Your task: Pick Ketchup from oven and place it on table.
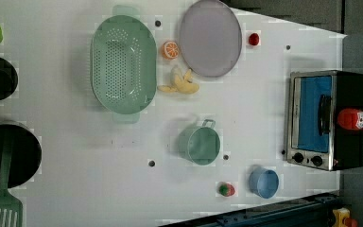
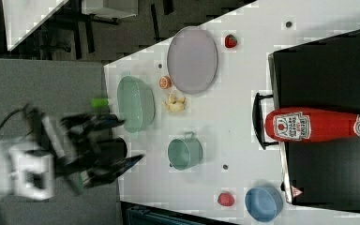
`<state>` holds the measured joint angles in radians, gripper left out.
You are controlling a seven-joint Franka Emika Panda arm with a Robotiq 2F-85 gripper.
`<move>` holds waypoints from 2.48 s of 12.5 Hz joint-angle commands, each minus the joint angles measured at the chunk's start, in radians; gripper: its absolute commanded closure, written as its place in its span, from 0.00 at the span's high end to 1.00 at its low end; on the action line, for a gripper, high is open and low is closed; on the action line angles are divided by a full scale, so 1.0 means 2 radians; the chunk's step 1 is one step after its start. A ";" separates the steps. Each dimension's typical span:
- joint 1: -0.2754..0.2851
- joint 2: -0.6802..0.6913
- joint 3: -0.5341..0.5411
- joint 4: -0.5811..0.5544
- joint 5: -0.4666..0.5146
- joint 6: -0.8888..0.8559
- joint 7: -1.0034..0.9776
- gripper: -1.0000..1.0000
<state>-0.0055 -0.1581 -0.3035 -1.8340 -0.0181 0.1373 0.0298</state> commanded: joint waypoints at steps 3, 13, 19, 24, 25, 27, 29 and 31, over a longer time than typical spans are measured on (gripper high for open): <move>-0.012 0.057 -0.111 -0.010 0.005 0.096 -0.010 1.00; -0.028 0.215 -0.189 -0.010 0.099 0.204 0.010 1.00; -0.033 0.248 -0.188 -0.019 0.120 0.205 0.010 0.74; -0.027 0.234 -0.187 0.005 0.113 0.204 0.010 0.61; -0.021 0.222 -0.187 0.028 0.095 0.187 0.010 0.61; -0.007 0.199 -0.183 0.065 0.065 0.130 0.009 0.61; 0.027 0.151 -0.152 0.110 0.065 0.011 0.010 0.61; 0.048 0.124 -0.106 0.110 0.064 -0.014 0.010 0.61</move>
<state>0.0501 0.0680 -0.5674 -1.6084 0.1058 0.1284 0.0445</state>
